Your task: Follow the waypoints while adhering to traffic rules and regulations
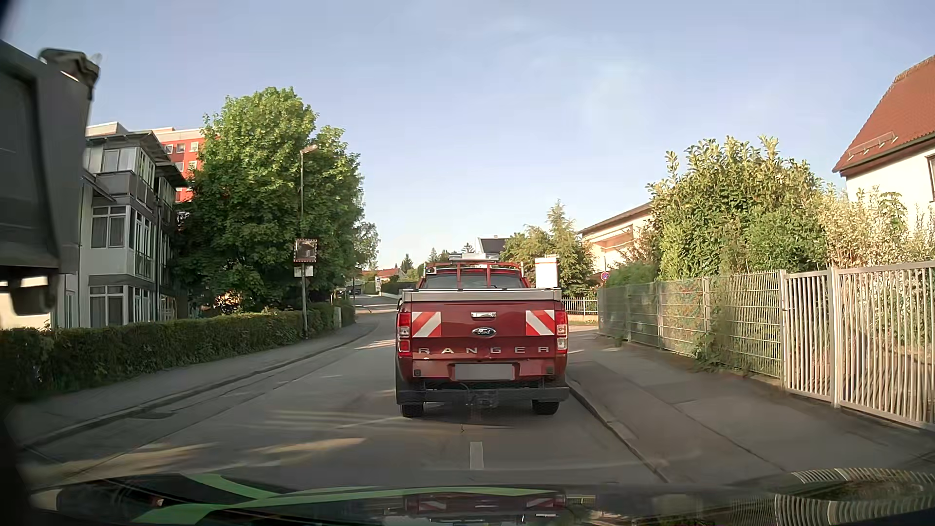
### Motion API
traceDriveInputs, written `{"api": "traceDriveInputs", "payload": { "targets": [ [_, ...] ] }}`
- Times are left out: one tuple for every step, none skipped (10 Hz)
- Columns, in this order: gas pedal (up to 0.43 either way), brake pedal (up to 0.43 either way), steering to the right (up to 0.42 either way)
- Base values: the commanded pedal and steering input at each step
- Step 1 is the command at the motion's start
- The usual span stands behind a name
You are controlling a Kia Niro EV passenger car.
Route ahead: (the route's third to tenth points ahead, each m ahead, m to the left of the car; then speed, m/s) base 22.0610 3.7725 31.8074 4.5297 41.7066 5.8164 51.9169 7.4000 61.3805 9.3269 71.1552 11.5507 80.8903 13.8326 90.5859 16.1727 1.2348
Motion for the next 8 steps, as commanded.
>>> {"api": "traceDriveInputs", "payload": {
  "targets": [
    [0.197, 0.000, -0.169],
    [0.209, 0.000, -0.142],
    [0.209, 0.000, -0.123],
    [0.209, 0.000, -0.094],
    [0.209, 0.000, -0.066],
    [0.209, 0.000, -0.049],
    [0.209, 0.000, -0.034],
    [0.209, 0.000, -0.028]
  ]
}}
